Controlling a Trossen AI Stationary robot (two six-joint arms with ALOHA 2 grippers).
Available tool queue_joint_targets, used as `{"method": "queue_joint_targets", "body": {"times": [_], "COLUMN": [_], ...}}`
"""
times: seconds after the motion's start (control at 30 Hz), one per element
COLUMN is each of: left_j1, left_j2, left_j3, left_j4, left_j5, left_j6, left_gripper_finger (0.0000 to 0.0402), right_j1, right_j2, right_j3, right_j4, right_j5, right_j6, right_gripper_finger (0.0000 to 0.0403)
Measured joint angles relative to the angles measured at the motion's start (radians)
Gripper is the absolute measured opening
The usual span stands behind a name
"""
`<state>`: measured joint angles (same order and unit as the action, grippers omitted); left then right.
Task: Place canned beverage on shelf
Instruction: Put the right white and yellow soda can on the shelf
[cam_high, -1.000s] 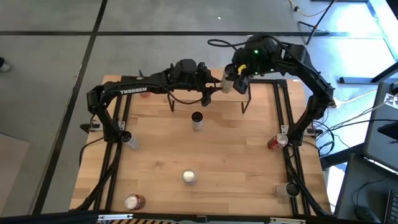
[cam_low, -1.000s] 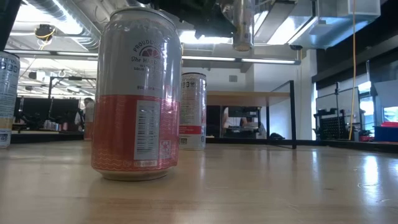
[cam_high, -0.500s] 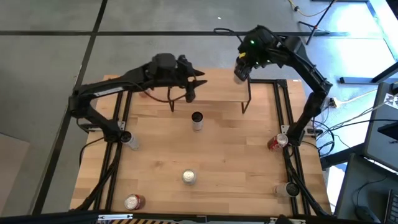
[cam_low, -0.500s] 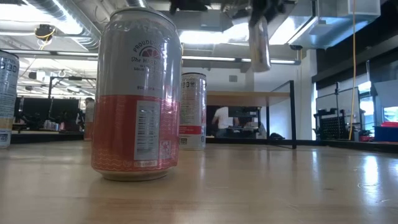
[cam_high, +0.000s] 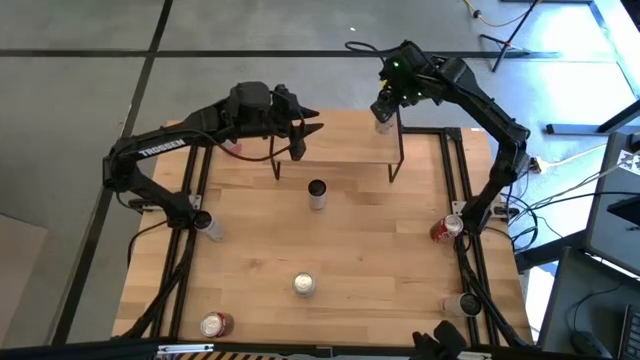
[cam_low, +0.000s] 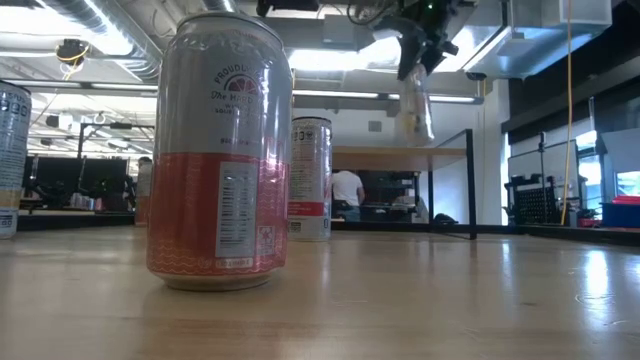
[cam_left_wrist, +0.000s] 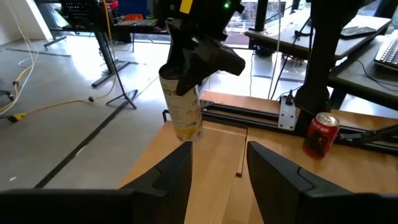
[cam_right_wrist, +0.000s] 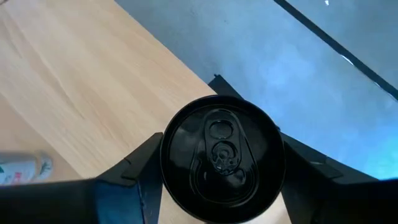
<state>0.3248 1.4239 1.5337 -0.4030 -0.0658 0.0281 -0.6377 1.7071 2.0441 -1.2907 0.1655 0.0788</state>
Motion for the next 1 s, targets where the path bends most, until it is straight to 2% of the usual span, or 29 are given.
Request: {"method": "queue_joint_targets", "body": {"times": [0.4, 0.73, 1.0], "left_j1": [0.0, -0.001, -0.001], "left_j2": [0.0, 0.0, 0.001], "left_j3": [0.0, 0.0, 0.0], "left_j4": [0.0, 0.0, -0.001], "left_j5": [0.0, 0.0, 0.0], "left_j6": [0.0, 0.0, 0.0], "left_gripper_finger": [0.0147, 0.0147, 0.0147], "right_j1": [-0.043, -0.045, -0.043], "right_j2": [-0.158, -0.178, -0.178], "right_j3": [-0.22, -0.315, -0.338], "right_j4": [0.157, 0.199, 0.224], "right_j5": [-0.046, -0.046, -0.034], "right_j6": [0.044, 0.071, 0.08], "right_gripper_finger": [0.0225, 0.0231, 0.0234]}}
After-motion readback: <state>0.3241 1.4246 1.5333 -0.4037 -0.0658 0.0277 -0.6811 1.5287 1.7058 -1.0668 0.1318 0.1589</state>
